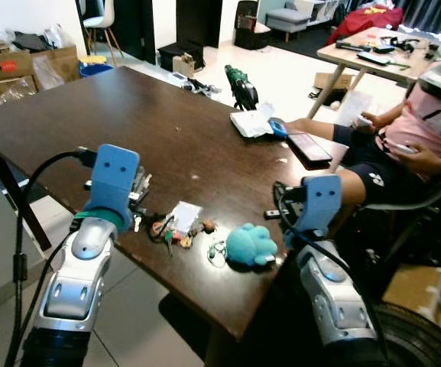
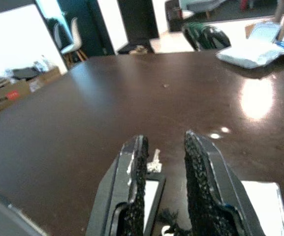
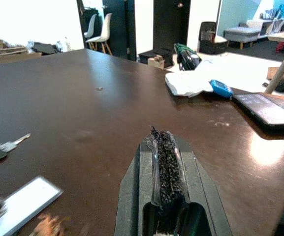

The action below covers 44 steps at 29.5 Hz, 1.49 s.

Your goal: Hang keys on a hook

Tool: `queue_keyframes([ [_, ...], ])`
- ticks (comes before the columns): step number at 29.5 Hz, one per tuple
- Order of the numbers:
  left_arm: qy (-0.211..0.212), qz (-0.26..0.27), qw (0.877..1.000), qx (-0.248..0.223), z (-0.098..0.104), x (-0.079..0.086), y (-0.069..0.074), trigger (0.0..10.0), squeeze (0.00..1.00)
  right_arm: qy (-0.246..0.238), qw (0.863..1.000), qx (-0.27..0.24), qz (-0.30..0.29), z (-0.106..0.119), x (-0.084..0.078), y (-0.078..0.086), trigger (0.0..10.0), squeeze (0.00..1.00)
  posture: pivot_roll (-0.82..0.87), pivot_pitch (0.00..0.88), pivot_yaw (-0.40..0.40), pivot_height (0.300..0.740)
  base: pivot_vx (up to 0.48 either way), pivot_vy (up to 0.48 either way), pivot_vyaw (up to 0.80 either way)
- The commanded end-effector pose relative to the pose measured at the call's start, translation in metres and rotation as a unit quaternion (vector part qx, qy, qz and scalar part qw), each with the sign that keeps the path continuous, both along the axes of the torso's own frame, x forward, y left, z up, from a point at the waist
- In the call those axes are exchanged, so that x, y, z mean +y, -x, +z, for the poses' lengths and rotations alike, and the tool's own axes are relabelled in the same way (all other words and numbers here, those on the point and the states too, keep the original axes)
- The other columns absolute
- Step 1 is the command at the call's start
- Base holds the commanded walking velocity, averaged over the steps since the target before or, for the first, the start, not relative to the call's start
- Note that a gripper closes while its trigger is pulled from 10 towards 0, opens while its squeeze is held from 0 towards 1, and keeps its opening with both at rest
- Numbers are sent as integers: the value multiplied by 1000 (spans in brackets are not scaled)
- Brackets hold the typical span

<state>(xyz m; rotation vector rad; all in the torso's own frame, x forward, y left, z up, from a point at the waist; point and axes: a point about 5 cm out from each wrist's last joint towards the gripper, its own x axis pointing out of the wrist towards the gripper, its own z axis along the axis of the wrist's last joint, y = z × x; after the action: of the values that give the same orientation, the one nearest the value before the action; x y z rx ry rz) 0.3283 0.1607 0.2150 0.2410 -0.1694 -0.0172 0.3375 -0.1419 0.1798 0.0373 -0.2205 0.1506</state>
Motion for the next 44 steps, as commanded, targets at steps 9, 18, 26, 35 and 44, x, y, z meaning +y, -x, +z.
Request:
queue_keyframes([
  [9,-119,-173,970,124,-36,-21,20,10000,0,11,1000,11,13,-2,-1,-1,10000,0,14,0,48,740,0,0,0],
  [18,-141,-138,959,202,-61,-31,13,10000,0,73,995,61,-3,-9,-31,-9,10000,0,38,0,77,740,0,0,0],
  [26,-158,-83,956,235,-65,-40,-19,10000,0,68,997,34,16,-3,-8,-11,10000,0,87,6,119,740,0,0,0],
  [35,-144,-65,952,262,-68,-37,-35,10000,0,54,998,35,24,-4,3,-9,10000,0,99,17,137,740,0,0,0],
  [44,-117,-56,942,311,-83,-21,-42,10000,0,49,998,39,31,-6,7,-6,10000,0,83,38,125,740,0,0,0],
])
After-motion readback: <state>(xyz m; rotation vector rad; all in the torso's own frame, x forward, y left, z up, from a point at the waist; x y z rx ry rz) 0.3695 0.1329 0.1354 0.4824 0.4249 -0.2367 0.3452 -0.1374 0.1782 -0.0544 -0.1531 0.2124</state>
